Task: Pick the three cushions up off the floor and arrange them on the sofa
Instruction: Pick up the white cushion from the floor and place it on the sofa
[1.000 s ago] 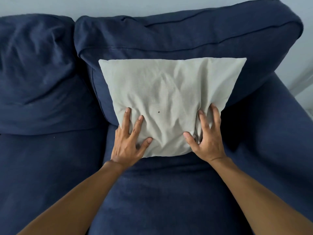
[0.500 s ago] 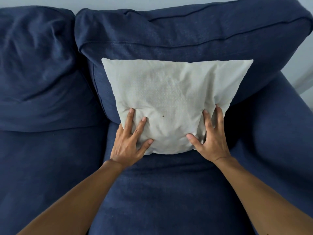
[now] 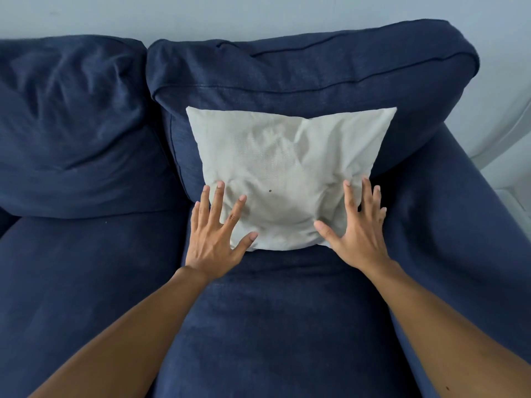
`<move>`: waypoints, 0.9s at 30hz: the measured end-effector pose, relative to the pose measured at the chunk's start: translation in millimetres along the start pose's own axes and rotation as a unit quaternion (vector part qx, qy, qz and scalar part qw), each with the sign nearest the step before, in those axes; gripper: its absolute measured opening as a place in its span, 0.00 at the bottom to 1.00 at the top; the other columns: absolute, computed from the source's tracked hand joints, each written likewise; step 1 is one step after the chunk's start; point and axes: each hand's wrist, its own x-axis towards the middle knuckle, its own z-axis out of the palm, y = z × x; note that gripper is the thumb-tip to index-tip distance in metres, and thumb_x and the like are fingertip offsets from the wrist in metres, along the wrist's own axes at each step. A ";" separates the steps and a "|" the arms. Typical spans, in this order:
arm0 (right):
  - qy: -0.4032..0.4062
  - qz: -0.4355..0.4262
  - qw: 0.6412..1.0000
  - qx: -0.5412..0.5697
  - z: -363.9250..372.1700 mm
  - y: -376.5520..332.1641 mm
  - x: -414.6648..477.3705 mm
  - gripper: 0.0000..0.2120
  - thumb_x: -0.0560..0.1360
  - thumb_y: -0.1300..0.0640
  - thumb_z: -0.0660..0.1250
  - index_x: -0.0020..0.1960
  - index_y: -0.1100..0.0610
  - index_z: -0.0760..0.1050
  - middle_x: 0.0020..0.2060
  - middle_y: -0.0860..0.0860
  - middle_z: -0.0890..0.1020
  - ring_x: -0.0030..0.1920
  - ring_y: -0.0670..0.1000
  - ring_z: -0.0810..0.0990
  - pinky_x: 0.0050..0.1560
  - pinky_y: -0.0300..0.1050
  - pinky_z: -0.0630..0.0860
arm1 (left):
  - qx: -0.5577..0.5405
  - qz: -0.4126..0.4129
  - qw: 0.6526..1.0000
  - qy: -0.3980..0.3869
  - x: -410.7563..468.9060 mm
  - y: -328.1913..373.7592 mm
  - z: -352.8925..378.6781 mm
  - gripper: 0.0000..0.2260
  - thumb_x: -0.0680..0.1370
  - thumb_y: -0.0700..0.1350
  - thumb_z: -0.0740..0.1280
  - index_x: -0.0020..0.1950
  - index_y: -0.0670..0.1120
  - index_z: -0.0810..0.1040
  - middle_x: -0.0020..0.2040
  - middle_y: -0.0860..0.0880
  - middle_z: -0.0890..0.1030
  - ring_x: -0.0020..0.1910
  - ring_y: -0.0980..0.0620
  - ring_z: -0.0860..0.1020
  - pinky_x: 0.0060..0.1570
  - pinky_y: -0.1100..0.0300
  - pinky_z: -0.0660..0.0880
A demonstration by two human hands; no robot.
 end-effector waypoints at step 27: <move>-0.192 -0.004 0.966 -0.174 -156.3 -95.7 -126.1 0.50 0.68 0.17 0.47 0.81 0.38 0.34 0.82 0.47 0.36 0.80 0.61 0.35 0.75 0.75 0.45 | 0.149 -0.104 0.955 -0.233 -87.3 122.7 -188.4 0.38 0.75 0.76 0.39 0.82 0.61 0.38 0.82 0.50 0.33 0.81 0.41 0.34 0.78 0.36 0.38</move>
